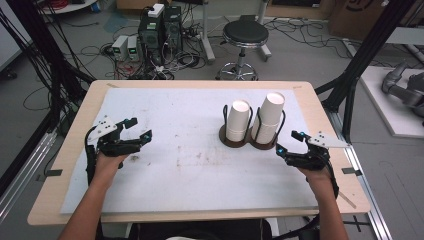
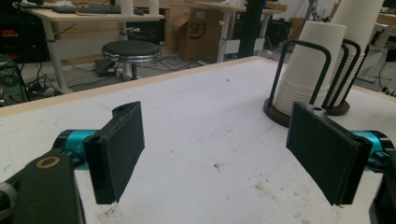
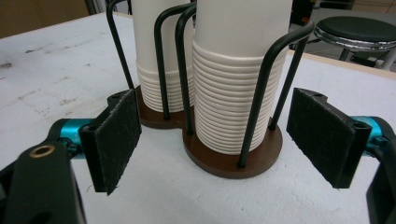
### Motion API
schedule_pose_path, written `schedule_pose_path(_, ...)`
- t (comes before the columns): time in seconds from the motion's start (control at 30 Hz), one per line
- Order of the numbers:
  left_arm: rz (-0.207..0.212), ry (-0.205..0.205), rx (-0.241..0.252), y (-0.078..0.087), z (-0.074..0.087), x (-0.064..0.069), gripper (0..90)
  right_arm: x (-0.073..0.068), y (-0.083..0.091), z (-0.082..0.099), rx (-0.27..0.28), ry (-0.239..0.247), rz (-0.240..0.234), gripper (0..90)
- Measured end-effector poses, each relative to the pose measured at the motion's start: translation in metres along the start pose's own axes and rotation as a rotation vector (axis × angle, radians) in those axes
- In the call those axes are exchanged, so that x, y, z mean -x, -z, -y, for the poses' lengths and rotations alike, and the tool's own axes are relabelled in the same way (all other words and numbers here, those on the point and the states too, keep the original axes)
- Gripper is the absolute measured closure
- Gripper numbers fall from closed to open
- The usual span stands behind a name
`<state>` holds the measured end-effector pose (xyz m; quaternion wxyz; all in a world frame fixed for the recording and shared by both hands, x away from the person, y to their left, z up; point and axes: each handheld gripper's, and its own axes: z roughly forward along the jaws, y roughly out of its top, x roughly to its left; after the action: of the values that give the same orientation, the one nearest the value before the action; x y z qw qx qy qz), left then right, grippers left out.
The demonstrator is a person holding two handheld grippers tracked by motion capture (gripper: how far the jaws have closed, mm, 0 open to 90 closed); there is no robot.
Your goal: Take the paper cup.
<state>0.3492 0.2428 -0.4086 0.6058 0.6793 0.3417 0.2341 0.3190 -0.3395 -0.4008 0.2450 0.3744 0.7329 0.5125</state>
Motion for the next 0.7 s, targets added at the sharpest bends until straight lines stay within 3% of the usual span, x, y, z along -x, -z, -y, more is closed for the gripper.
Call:
schedule_pose_path(0.43, -0.003, 0.011, 0.003, -0.0012, -0.0008, 0.0006, 19.4, -0.0004, 0.0027, 0.0015, 0.017, -0.003, 0.008, 18.1)
schedule_pose_path(0.7, 0.004, 0.001, -0.002, -0.0033, -0.0006, 0.0020, 19.5, -0.0069, 0.0047, -0.0057, 0.057, 0.025, 0.034, 19.8)
